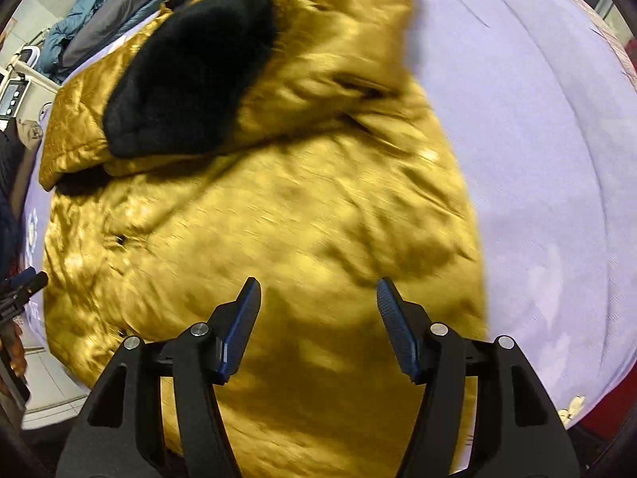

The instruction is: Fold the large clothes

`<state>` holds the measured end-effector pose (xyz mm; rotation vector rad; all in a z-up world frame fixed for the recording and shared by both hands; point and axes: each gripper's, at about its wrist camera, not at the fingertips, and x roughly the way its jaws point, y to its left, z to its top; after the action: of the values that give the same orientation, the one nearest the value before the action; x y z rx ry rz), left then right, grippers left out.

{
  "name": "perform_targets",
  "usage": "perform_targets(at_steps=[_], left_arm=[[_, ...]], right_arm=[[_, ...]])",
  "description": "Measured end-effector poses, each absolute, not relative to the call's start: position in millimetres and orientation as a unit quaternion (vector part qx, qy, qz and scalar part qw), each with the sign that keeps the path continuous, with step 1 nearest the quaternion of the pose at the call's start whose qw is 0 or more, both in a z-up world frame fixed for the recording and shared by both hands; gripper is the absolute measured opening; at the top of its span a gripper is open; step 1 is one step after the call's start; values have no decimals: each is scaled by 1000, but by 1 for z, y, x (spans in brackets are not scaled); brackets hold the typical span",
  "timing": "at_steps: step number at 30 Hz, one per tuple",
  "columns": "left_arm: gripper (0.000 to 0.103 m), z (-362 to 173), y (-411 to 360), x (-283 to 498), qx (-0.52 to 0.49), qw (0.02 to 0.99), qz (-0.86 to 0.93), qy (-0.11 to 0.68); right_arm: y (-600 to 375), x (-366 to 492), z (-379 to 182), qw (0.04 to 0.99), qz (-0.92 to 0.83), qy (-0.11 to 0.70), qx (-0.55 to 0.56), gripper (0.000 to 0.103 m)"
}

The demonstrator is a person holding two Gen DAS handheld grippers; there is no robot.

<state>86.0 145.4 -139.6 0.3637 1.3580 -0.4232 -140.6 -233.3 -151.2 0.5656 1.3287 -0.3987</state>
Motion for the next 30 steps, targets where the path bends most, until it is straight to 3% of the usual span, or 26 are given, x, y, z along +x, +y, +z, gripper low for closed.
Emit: perform_targets(at_steps=[10,17,24,27,30], left_arm=[[94,-146,213,118,104,751,-152,634],[94,-172,213,108,35,714,-202,670],[94,-187,205,73,49,682,-243,688],[92,-188,205,67,55,679,-250,688],[80,-186,208,62,59,677,-256,688]], right_arm=[[-289,-203,-151,720,-248,567,315,61],[-280,-217,-161,718,-190,565,360,67],[-251,-223,-161,714,-140,586,356,67],[-241,-224,-162,708,-125,593,362,67],[-236,-229,-164,704,-114,601,359,67]])
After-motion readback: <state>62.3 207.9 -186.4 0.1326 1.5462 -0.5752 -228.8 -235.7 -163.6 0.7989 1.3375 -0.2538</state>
